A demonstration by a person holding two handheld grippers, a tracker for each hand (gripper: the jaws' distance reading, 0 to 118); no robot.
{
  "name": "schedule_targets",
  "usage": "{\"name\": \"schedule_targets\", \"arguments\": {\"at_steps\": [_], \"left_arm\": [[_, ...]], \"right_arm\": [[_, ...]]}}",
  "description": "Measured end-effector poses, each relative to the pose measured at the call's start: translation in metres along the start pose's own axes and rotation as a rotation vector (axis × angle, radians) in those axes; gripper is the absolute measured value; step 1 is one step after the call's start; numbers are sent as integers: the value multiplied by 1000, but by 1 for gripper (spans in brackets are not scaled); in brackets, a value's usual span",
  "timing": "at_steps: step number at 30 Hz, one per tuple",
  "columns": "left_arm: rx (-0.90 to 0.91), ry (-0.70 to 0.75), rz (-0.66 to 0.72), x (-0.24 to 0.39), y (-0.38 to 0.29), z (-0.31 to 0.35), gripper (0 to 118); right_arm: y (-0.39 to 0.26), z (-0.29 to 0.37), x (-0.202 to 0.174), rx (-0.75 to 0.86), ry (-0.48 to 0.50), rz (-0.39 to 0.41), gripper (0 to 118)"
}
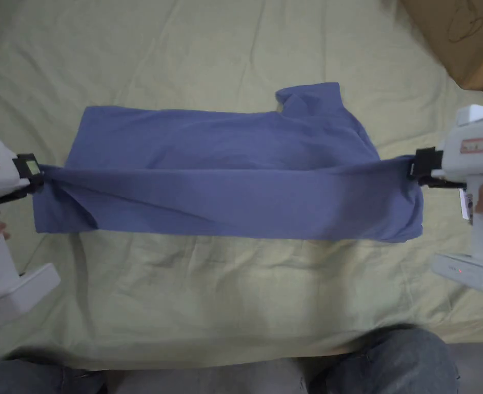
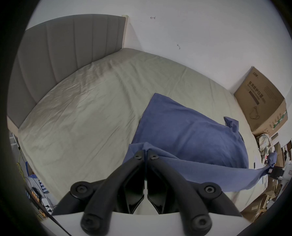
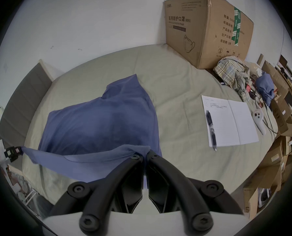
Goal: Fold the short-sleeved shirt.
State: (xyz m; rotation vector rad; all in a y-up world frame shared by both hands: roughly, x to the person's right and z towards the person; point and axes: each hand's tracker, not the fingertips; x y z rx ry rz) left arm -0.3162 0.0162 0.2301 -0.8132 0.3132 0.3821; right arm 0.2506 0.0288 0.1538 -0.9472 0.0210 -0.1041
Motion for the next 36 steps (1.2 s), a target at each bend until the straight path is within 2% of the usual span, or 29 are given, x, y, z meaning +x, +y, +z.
{"name": "schedule_targets", "arguments": {"at_steps": [3, 7, 8, 10, 11, 12, 13, 14, 15, 16, 17, 18, 22, 26, 29, 31, 33, 34, 35, 36], "left_arm": [[-30, 20, -12, 9, 16, -37, 0], [-68, 63, -35, 20, 25, -86, 0], [-73, 68, -42, 22, 25, -96, 7], [-70, 114, -56, 26, 23, -116, 35], [-64, 143, -79, 27, 20, -122, 50], [-64, 151, -85, 27, 19, -126, 70], [-58, 149, -91, 27, 18, -130, 80], [-47, 149, -98, 27, 18, -130, 88], [-22, 157, -104, 28, 16, -125, 96], [17, 164, -113, 29, 15, -118, 101], [56, 159, -126, 29, 15, -112, 104], [93, 159, -141, 30, 16, -103, 105], [280, 145, -228, 36, 11, -44, 105], [487, 156, -354, 42, -14, 23, 108], [549, 156, -403, 45, -40, 65, 109], [588, 98, -399, 42, -61, 90, 108], [599, 65, -371, 40, -80, 109, 101], [605, 52, -362, 38, -89, 117, 95], [615, 34, -353, 34, -96, 120, 84], [620, 27, -349, 31, -104, 126, 67]], "right_arm": [[18, -35, -15, -25, -65, 18, 1], [40, -87, -23, -54, -95, 3, 1], [42, -97, -24, -68, -105, -1, 1], [44, -119, -25, -93, -129, -2, 1], [43, -127, -25, -114, -142, 1, 1], [42, -133, -25, -127, -150, 2, 2], [40, -137, -24, -119, -157, -1, 9], [39, -139, -23, -116, -162, -2, 28], [39, -139, -22, -115, -170, 1, 68], [39, -137, -21, -117, -172, 3, 93], [39, -132, -19, -118, -172, 0, 104], [38, -122, -19, -103, -175, 0, 104], [35, -53, -24, 135, -138, 60, 104], [5, 33, -37, 432, -70, 120, 105], [-31, 84, -46, 570, -41, 123, 106], [-58, 110, -52, 640, -8, 110, 106], [-82, 127, -58, 681, 9, 122, 106], [-93, 132, -62, 684, -3, 135, 106], [-102, 137, -65, 680, -9, 134, 105], [-112, 141, -65, 674, -7, 129, 101]]}}
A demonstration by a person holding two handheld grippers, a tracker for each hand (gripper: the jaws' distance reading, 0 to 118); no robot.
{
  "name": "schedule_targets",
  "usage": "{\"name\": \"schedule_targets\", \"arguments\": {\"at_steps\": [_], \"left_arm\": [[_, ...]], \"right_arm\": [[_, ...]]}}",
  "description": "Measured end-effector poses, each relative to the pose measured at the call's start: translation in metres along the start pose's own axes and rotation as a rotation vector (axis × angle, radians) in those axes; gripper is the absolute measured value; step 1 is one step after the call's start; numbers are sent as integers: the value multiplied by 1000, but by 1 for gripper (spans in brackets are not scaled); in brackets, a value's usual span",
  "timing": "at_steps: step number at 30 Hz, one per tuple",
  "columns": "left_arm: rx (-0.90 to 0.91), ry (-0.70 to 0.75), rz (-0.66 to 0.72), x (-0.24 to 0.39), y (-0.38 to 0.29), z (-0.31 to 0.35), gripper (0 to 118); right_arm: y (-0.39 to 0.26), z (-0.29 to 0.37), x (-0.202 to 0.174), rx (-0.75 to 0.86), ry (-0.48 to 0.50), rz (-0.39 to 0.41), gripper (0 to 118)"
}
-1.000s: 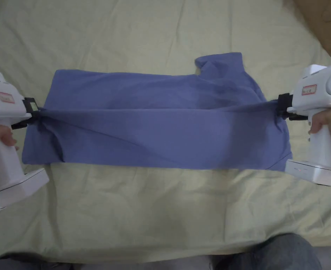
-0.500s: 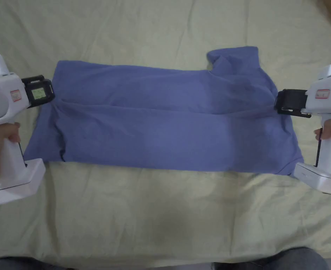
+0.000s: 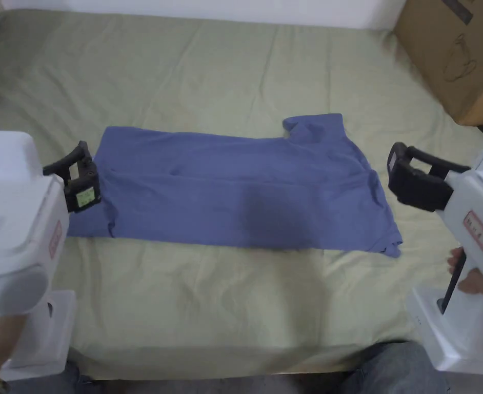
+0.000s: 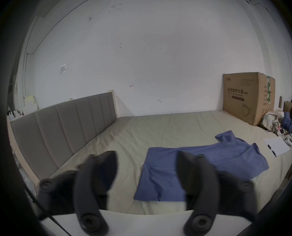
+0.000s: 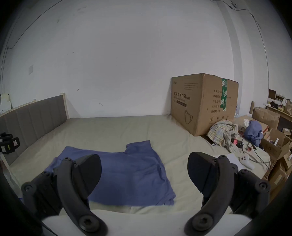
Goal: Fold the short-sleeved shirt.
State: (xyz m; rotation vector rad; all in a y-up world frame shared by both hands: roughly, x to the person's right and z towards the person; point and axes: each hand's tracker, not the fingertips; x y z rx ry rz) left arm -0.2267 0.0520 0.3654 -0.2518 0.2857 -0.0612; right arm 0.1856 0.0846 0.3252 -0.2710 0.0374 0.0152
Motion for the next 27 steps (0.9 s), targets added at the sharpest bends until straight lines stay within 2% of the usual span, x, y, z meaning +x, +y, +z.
{"name": "schedule_targets", "arguments": {"at_steps": [1, 2, 3, 4, 5, 6, 8, 18, 24, 25, 26, 27], "left_arm": [[-3, -6, 4, 0, -3, 8, 53], [-2, -18, 14, -2, -6, 14, 37], [-8, -23, 22, -4, -8, 17, 15], [-13, -24, 33, -5, -10, 20, 3], [-9, -29, 57, -7, -11, 25, 0], [-3, -45, 72, -8, -12, 29, 0], [-36, -89, 79, -10, -12, 32, 0], [-50, -104, 109, -14, -9, 30, 0], [-175, -104, 108, -18, 1, -15, 0], [-210, -105, 121, -21, 2, -28, 2], [-265, -97, 127, -24, 2, -43, 11], [-303, -107, 137, -26, 3, -56, 33]], "right_arm": [[-5, 9, -1, -4, 22, -16, 96], [-9, 17, -2, -5, 44, -30, 82], [-13, 24, -3, -5, 52, -35, 56], [-17, 31, -6, -5, 50, -37, 32], [-20, 36, -8, -3, 50, -30, 8], [-23, 39, -9, 4, 43, -23, 1], [-26, 45, -10, -1, 42, -13, 0], [-25, 50, -13, 11, 52, -25, 0], [-20, 33, -15, 3, 69, -16, 0], [-20, 29, -16, 0, 75, -14, 0], [-19, 27, -18, -3, 76, -12, 0], [-19, 23, -19, -7, 77, -10, 0]]}}
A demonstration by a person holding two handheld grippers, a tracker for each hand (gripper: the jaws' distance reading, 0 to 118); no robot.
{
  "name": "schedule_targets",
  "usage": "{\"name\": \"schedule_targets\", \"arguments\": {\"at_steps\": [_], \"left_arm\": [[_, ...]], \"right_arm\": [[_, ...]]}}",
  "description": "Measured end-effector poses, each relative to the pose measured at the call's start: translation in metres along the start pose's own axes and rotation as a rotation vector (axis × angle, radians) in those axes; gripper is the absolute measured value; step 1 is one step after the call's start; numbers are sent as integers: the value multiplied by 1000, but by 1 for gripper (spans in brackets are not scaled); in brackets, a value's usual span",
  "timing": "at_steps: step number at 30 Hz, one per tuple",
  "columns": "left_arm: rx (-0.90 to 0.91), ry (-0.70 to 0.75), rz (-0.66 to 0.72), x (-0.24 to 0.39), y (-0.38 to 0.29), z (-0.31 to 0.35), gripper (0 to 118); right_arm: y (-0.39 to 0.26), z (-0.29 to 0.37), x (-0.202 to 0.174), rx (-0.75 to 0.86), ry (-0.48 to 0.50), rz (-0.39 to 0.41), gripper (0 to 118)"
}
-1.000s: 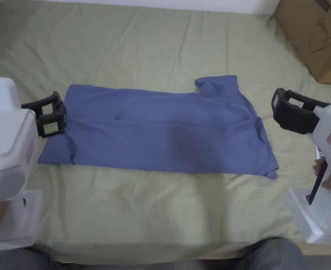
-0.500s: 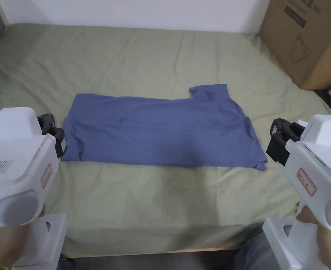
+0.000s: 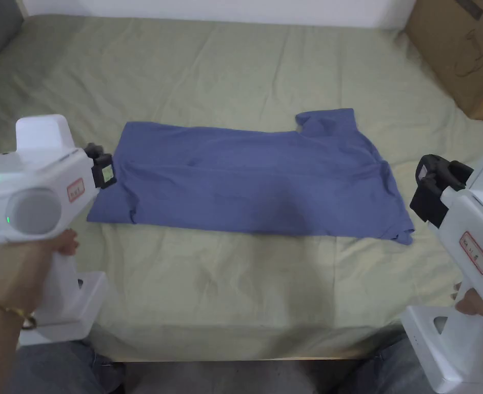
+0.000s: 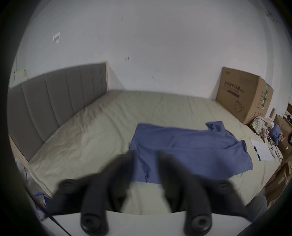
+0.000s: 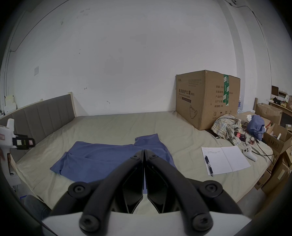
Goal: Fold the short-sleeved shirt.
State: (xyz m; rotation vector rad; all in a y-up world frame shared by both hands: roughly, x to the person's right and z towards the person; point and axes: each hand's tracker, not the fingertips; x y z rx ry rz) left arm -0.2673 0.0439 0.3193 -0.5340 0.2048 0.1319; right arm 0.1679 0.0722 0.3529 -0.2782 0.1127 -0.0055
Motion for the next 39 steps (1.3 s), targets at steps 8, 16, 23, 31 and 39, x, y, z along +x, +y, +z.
{"name": "schedule_targets", "arguments": {"at_steps": [8, 16, 23, 31, 39], "left_arm": [[-398, 13, 103, -35, 8, -118, 118], [-577, 89, 82, -47, -28, -189, 96], [-616, 74, 67, -35, -43, -195, 4], [-475, 32, 26, -31, -9, -152, 3], [-428, 0, 66, -30, 11, -134, 3]], "right_arm": [[-6, -40, -1, -85, 6, -5, 0], [-18, -68, -1, -165, -21, 23, 0], [-22, -74, 5, -203, -47, 20, 0], [-9, -114, 46, -395, -30, -31, 0], [-41, -213, 94, -832, -26, -142, 116]]}}
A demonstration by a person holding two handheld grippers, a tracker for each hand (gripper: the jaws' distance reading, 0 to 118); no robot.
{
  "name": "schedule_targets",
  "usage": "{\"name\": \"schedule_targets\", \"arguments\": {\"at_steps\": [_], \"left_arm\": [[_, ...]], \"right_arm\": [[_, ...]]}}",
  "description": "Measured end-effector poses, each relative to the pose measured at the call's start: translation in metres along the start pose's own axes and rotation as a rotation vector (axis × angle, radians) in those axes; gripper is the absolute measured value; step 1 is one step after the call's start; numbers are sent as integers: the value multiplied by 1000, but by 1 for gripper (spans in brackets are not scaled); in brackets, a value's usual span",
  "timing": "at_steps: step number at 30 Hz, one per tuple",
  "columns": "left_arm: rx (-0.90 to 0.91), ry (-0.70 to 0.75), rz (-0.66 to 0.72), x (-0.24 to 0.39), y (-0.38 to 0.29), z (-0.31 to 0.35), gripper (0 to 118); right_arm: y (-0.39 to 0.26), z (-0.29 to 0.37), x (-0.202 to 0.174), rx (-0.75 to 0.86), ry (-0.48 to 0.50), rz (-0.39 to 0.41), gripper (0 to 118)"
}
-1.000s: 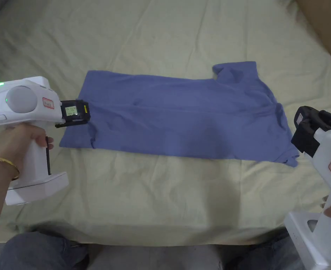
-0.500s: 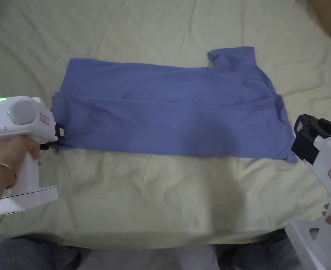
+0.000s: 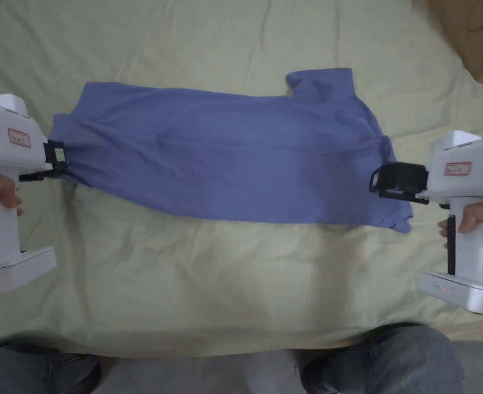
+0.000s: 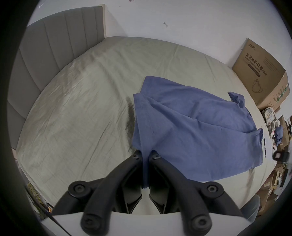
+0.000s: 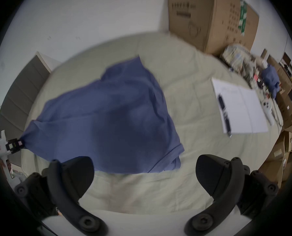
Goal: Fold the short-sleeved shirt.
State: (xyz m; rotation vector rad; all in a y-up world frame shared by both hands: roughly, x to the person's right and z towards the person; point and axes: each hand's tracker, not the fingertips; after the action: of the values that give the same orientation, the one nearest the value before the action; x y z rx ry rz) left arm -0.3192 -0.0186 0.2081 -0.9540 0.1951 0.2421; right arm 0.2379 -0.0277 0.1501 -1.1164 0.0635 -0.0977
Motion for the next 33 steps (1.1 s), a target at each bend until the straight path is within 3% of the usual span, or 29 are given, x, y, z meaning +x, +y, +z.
{"name": "schedule_targets", "arguments": {"at_steps": [3, 5, 7, 10, 11, 12, 14, 16, 17, 21, 25, 31, 32, 33], "left_arm": [[-9, 8, 10, -2, 0, -4, 3], [-24, 20, 25, -4, -2, -9, 3], [-37, 25, 47, -7, -4, -13, 3], [-55, 29, 71, -9, -8, -18, 3], [-61, 34, 73, -10, -9, -20, 3], [-63, 42, 74, -11, -10, -21, 3], [-49, 108, 120, -11, -10, -22, 3], [-42, 85, 182, -15, -7, -18, 3], [-45, 69, 202, -15, -5, -15, 3], [-1, 47, 174, -15, -3, 13, 3], [42, -8, 172, -29, -24, 50, 3], [-26, -2, 166, -45, -95, 66, 3], [-54, 0, 151, -44, -107, 62, 10], [-66, 7, 153, -46, -117, 55, 27]], "right_arm": [[4, -36, 6, -77, -68, -26, 115], [1, -55, 9, -71, -128, -34, 107], [0, -71, 15, -87, -173, -78, 81], [-6, -81, 20, -95, -65, -142, 49], [-7, -80, 19, -75, -55, -147, 35], [-7, -77, 16, -74, -75, -121, 7], [-3, -68, 15, -70, 9, -109, 6], [3, -52, 15, -89, -16, -116, 6], [6, -42, 14, -69, 3, -67, 6], [9, 14, 14, -2, 64, -80, 6], [-5, 61, 19, 57, 72, -26, 6], [-78, 76, 32, 47, 117, -92, 7], [-88, 71, 34, 38, 108, -93, 7], [-100, 63, 35, 24, 91, -93, 7]]}}
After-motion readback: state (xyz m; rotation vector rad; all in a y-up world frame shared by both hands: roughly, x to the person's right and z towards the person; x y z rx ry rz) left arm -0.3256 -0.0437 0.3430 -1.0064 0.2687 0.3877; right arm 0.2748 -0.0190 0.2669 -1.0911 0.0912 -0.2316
